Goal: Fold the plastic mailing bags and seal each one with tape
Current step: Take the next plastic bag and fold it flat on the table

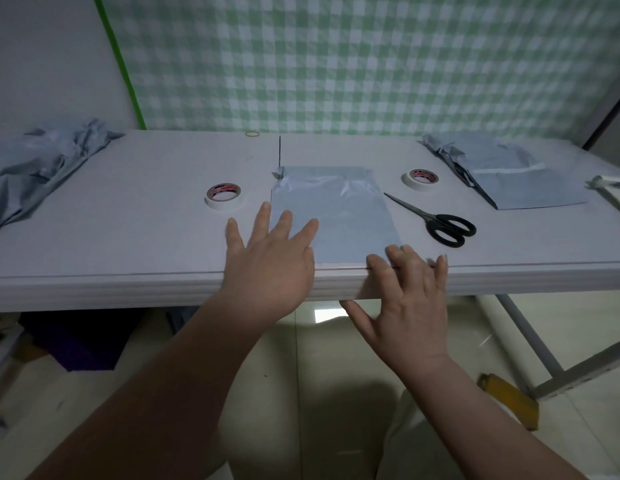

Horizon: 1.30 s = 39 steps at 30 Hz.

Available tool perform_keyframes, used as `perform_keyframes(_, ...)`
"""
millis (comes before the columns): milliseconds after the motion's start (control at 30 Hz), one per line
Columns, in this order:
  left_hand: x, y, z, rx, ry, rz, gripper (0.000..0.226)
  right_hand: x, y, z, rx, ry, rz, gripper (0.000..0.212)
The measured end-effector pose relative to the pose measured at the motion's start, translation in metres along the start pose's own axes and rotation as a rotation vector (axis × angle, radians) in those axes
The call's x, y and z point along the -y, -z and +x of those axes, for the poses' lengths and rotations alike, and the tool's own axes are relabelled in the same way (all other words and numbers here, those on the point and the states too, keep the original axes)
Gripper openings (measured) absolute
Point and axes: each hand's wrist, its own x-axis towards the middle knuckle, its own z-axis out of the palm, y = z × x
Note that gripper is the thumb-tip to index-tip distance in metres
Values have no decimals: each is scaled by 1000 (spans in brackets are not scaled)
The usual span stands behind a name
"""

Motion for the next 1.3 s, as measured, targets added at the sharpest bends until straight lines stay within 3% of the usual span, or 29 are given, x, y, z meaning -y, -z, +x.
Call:
perform_keyframes(67, -15, 5, -3, -93, -102, -6, 59, 2, -1, -1, 5, -16, 2, 65)
perform_keyframes(167, -42, -3, -17, -211, -258, -103, 44, 3, 0, -1, 39, -31, -3, 61)
perform_keyframes(200, -45, -7, -19, -284, -261, -138, 45, 2, 1, -1, 53, -29, -5, 60)
perform_keyframes(333, -31, -15, -28, -320, -254, -145, 47, 2, 2, -1, 59, -21, -22, 65)
perform_keyframes(500, -9, -8, -37, -406, -180, -163, 25, 4, 6, 1, 62, -25, -12, 65)
perform_keyframes(600, 8, -7, -41, -425, -106, -167, 25, 5, 7, 2, 73, -29, -12, 63)
perform_keyframes(967, 32, -2, -41, -342, -42, -174, 49, -3, 15, 0, 91, -63, 37, 65)
perform_keyframes(1133, 37, 15, -35, -249, -4, -112, 27, -8, 23, 12, 28, -88, 40, 47)
perform_keyframes(1300, 17, 42, 3, -195, -67, 44, 36, -15, 27, 57, -17, -192, 155, 39)
